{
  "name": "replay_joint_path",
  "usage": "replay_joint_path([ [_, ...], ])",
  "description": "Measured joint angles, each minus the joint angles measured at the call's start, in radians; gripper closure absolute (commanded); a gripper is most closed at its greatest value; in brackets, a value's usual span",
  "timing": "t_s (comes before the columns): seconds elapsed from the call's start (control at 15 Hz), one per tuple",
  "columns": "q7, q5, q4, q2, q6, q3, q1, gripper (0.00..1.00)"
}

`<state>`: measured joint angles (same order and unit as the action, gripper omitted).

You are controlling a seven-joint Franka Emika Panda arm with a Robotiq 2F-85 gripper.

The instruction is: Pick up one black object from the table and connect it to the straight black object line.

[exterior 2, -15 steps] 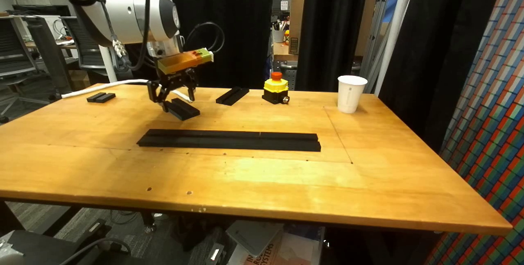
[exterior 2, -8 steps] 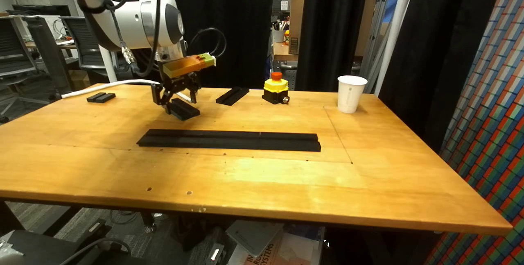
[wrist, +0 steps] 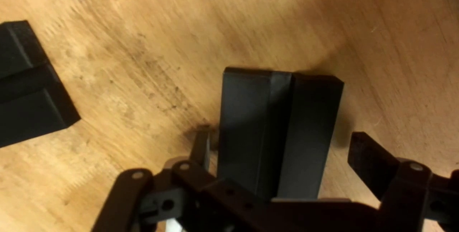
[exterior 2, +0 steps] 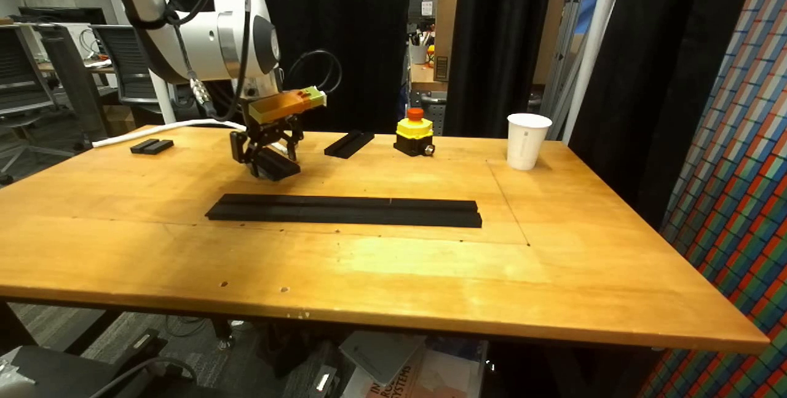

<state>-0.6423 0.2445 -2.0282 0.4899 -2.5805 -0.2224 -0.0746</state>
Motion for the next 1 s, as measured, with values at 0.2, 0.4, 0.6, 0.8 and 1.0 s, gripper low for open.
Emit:
replay_joint_path([
  [0.2, -0.007, -0.002, 0.003, 0.005, 0.0, -0.002, 0.004, 0.34],
  [0.4, -0.015, -0.015, 0.004, 0.004, 0.0, -0.01, 0.011, 0.53],
  [0.6, -0.026, -0.026, 0.007, 0.002, 0.0, -0.012, 0.013, 0.53],
  [0.8, -0.038, -0.026, 0.009, 0.002, 0.0, -0.019, 0.013, 0.53],
  [1.0, -0.065, -0.035, 0.01, -0.001, 0.0, -0.051, 0.013, 0.53],
])
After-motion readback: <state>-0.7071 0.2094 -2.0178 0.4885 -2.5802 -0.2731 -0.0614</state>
